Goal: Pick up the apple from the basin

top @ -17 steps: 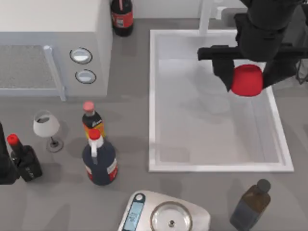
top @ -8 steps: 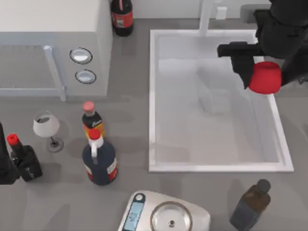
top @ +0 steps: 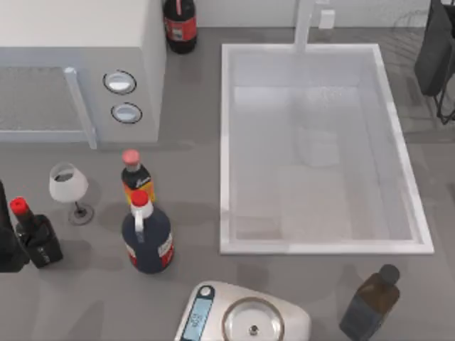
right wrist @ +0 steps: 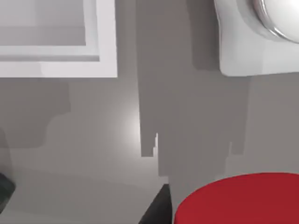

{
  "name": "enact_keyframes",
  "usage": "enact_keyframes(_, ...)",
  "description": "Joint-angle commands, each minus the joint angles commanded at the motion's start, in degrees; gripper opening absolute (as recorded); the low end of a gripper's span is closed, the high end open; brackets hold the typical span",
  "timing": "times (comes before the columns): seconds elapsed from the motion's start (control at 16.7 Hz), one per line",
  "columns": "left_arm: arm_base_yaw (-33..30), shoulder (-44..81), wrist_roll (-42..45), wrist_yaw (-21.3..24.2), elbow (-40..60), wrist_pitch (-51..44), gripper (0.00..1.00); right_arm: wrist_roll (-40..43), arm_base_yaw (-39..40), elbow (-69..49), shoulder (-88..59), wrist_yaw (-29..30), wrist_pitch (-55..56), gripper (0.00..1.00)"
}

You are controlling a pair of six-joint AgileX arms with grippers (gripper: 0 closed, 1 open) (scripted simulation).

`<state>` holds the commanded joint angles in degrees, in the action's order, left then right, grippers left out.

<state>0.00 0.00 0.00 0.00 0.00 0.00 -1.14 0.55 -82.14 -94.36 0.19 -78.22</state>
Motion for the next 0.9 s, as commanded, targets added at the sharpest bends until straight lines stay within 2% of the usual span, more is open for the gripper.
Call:
enact_keyframes(0.18,0.0,0.0,0.0,0.0,0.0,0.0,1.00,3.6,-3.6,3.7,3.3,-0.2,0.8,0.00)
enact_keyframes(0.54,0.0,0.0,0.0,0.0,0.0,0.0,1.00,3.5,-3.4,4.5,3.0,-0.1,1.6,0.00)
enact_keyframes(0.9,0.0,0.0,0.0,0.0,0.0,0.0,1.00,3.4,-3.4,16.4,0.4,-0.2,17.2,0.00)
